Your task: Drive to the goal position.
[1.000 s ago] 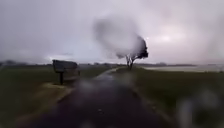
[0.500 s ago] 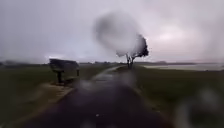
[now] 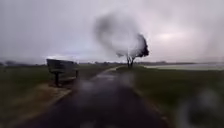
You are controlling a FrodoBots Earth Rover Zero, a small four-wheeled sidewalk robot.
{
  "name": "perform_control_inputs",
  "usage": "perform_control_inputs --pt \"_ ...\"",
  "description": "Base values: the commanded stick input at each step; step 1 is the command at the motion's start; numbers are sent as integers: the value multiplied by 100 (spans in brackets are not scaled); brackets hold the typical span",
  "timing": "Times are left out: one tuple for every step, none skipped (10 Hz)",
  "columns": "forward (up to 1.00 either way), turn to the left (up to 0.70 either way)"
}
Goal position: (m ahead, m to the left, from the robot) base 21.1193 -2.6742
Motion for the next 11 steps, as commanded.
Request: perform_control_inputs --pt "70 14" --pt "70 14" --pt "70 14" --pt "70 14" --pt "70 14" --pt "70 14" --pt "70 0" --pt "70 0" --pt "70 0" --pt "70 0" --pt "70 0"
